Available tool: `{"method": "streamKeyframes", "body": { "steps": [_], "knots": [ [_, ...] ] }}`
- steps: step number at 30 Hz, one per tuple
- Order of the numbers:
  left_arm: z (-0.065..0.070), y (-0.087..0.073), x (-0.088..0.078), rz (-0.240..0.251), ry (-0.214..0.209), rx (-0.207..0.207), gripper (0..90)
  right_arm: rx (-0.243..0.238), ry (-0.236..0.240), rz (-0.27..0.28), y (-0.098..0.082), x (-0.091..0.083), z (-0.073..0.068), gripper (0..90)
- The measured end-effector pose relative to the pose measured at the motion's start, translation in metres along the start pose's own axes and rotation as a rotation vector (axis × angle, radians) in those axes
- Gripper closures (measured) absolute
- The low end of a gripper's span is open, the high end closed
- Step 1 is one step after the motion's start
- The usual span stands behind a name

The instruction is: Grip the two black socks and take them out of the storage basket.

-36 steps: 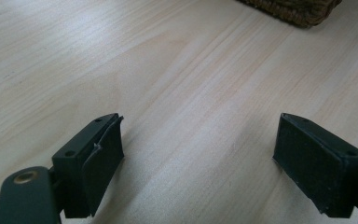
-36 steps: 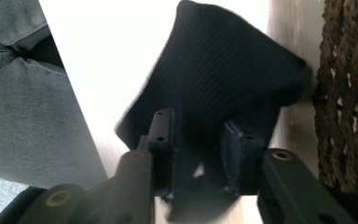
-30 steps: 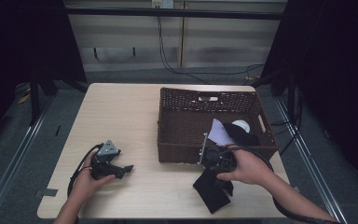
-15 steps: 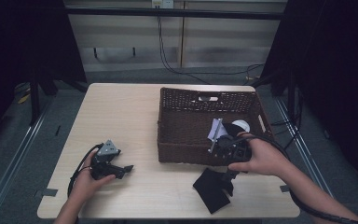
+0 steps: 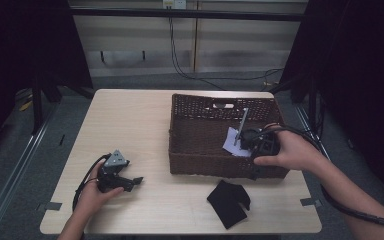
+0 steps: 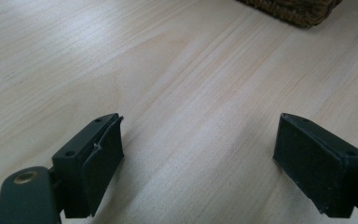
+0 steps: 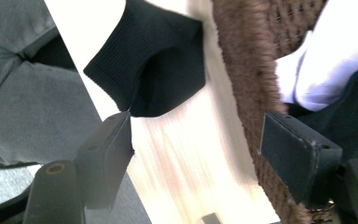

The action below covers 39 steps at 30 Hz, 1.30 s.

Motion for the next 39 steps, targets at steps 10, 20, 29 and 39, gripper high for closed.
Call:
{"method": "streamKeyframes", "body": {
  "steps": [10, 20, 29, 39],
  "knots": [
    [0.000, 0.000, 0.000, 0.002, -0.007, -0.006, 14.7, 0.106, -0.026, 0.014, -0.007, -0.004, 0.040, 23.3],
    [0.000, 0.000, 0.000, 0.000, 0.000, 0.000, 14.7, 0.218, -0.043, 0.014, -0.011, 0.011, 0.076, 23.3],
    [0.000, 0.000, 0.000, 0.000, 0.000, 0.000, 14.8, 0.304, -0.065, 0.002, -0.013, 0.034, 0.101, 23.0],
    [0.000, 0.000, 0.000, 0.004, 0.002, 0.000, 14.7, 0.369, -0.070, -0.040, -0.019, 0.063, 0.114, 24.8]
  ]
}}
Point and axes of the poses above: each handheld gripper's, and its own axes: x roughly forward along the jaws, y roughly out of its top, z roughly to its right, the point moved 1 cm from there along x, roughly forward along the jaws, and after that the axes turned 8 degrees about -y, right-handed, at the moved point
